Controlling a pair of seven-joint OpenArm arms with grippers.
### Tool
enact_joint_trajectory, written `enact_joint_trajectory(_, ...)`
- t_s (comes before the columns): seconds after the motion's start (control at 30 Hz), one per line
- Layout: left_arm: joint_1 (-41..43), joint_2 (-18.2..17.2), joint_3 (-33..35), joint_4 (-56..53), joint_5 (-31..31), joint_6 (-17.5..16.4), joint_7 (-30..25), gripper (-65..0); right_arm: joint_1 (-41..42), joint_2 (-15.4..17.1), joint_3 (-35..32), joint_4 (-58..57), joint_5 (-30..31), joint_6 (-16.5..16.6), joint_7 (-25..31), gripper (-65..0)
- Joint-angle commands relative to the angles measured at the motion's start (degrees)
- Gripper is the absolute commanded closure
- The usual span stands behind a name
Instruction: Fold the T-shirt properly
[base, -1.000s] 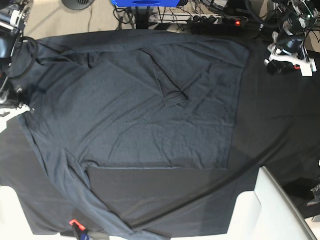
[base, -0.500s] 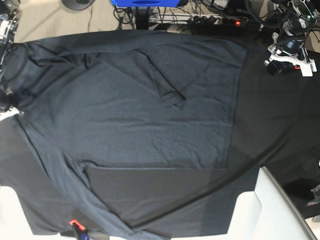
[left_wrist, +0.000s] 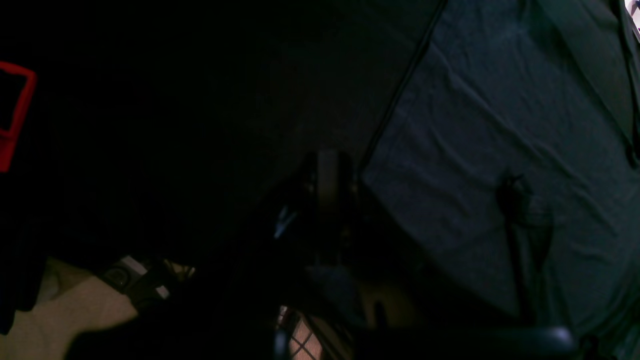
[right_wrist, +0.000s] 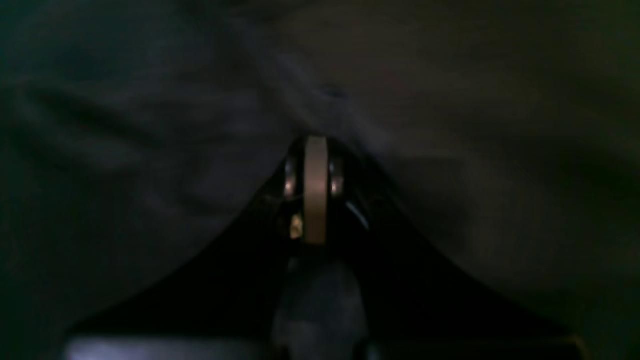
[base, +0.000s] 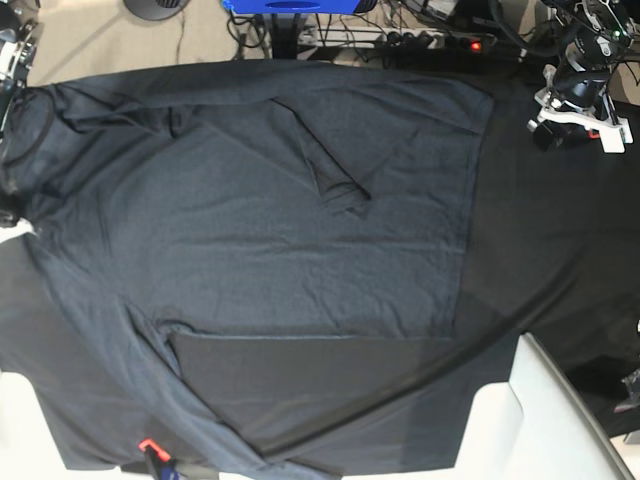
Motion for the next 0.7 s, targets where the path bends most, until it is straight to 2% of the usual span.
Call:
enact_joint_trajectory(0.0, 0.3, -0.6, -0.3, 0.8, -1.0, -0.4, -0.9, 0.0, 1.0, 1.0, 0.2, 1.0, -0.8, 0.4, 1.8, 0.0)
enact_joint_trajectory(0.27, 0.1, -0.6, -0.3, 0.8, -1.0, -0.4, -0.8, 0.0, 3.2, 1.0, 0.1, 5.4, -1.2, 0.7, 2.5, -0.3)
enact_joint_trajectory(0.33, 0.1, -0.6, -0.3, 0.8, -1.0, -0.4, -0.8, 0.0, 5.2, 1.1, 0.0, 4.9, -1.3, 0.7, 2.5, -2.6)
enact_joint_trajectory(0.4, 0.1, -0.6, -0.3, 0.8, -1.0, -0.4, -0.8, 0.0, 7.7, 1.3, 0.0, 2.9, -1.3, 0.7, 3.0, -10.5)
enact_joint_trajectory(0.5, 0.2, -0.7, -0.3, 0.8, -1.0, -0.4, -0.8, 0.0, 11.7, 1.6, -1.1, -2.7, -1.4, 0.7, 4.6, -29.4)
enact_joint_trajectory(0.57, 0.4, -0.8, -0.4, 0.8, -1.0, -0.4, -0.9, 0.0, 14.1, 3.0, -7.0, -8.0, -1.4, 0.7, 6.8, -42.8)
enact_joint_trajectory(0.63, 0.5, -0.9, -0.5, 0.8, -1.0, -0.4, -1.0, 0.0, 15.4, 3.3, -14.1, -13.3, -1.4, 0.7, 10.5, -49.7)
enact_joint_trajectory(0.67, 0.6, -0.9, -0.5, 0.8, -1.0, -0.4, -1.0, 0.0, 16.1, 3.3, -17.3, -16.4, -1.3, 0.6, 13.0, -50.3)
